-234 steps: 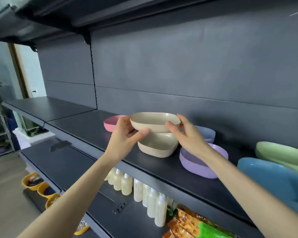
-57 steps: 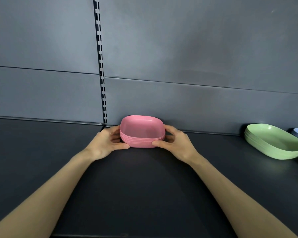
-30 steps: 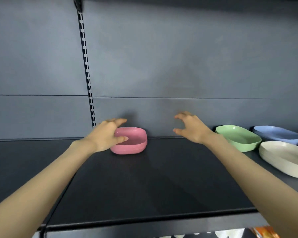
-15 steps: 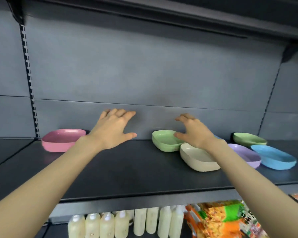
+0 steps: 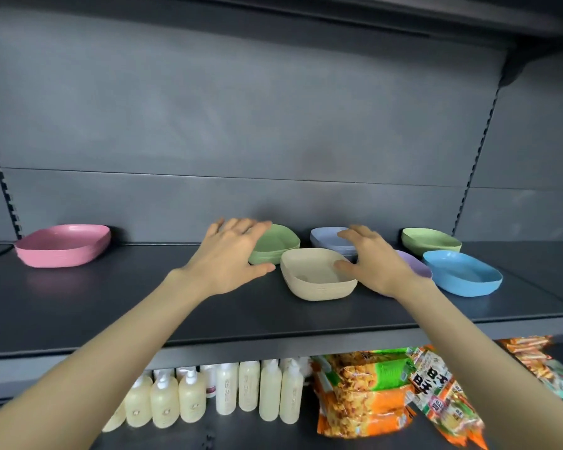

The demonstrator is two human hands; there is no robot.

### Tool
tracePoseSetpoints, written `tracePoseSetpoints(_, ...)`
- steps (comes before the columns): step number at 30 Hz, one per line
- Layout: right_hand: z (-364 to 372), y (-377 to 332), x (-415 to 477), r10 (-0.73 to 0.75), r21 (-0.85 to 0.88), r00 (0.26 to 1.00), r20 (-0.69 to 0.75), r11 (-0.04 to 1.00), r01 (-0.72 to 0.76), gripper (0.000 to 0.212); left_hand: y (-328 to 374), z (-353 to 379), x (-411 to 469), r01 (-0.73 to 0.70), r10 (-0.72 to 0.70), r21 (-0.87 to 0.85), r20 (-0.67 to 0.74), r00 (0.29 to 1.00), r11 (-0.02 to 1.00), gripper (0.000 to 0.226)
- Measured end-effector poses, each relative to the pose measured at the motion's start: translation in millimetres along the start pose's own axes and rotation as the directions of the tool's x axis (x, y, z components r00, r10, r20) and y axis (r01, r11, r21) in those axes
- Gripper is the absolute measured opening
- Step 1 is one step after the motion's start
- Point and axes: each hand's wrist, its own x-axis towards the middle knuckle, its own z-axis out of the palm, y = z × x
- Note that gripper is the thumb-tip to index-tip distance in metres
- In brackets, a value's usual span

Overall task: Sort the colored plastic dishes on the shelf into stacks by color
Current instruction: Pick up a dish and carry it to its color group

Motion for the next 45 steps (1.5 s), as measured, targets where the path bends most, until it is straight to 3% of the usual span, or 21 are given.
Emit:
tracePoseSetpoints(5, 23, 23, 5, -0.003, 0.005, 0.997, 0.077, 1.0, 0.003, 0.057, 4, 33, 9, 0.021, -0.017, -0.046, 0.085, 0.996, 0.999, 0.074)
tracePoseSetpoints(10, 38, 43, 12, -0.033, 0.132, 0.997, 0.067, 0.991, 0.024, 0.054, 13, 61, 22, 0.026, -0.008, -0.117, 0.148, 0.989, 0.993, 0.08)
tracePoseSetpoints(17, 44, 69, 33, -0.124, 0.141, 0.985, 0.117, 0.984, 0.107, 0.062, 24, 89, 33, 0.152, -0.088, -0.27, 0.235, 0.968, 0.951, 0.11)
tracePoseSetpoints(22, 50, 83, 42, -0.227, 0.215, 0.955, 0.191, 0.959, 0.185, 0.084, 33, 103, 31, 0.27, -0.183, -0.495, 0.218, 0.959, 0.826, 0.108)
tracePoseSetpoints(29, 49, 86, 43, -0.347, 0.276, 0.923, 0.167, 0.915, 0.294, 0.066, 44, 116, 24, 0.382, -0.28, -0.583, 0.261, 0.924, 0.717, 0.099)
tracePoseSetpoints(33, 47, 83, 42, -0.392, 0.55, 0.894, 0.218, 0.806, 0.219, 0.054, 50, 115, 24, 0.4, -0.316, -0.653, 0.25, 0.915, 0.643, 0.096)
tracePoseSetpoints(37, 48, 84, 41, -0.392, 0.664, 0.898, 0.2, 0.728, 0.17, 0.04, 50, 113, 19, 0.384, -0.321, -0.741, 0.236, 0.917, 0.551, 0.098)
tracePoseSetpoints(40, 51, 83, 44, -0.334, 0.701, 0.927, 0.171, 0.702, 0.124, 0.049, 51, 106, 12, 0.357, -0.353, -0.783, 0.189, 0.916, 0.51, 0.085)
tracePoseSetpoints(43, 55, 71, 52, -0.315, 0.724, 0.942, 0.116, 0.676, 0.137, 0.072, 48, 96, 5, 0.334, -0.442, -0.833, 0.123, 0.888, 0.44, 0.077)
tracePoseSetpoints(45, 56, 57, 54, -0.299, 0.746, 0.952, 0.06, 0.647, 0.156, 0.07, 42, 87, 1, 0.32, -0.496, -0.85, 0.082, 0.865, 0.418, 0.08)
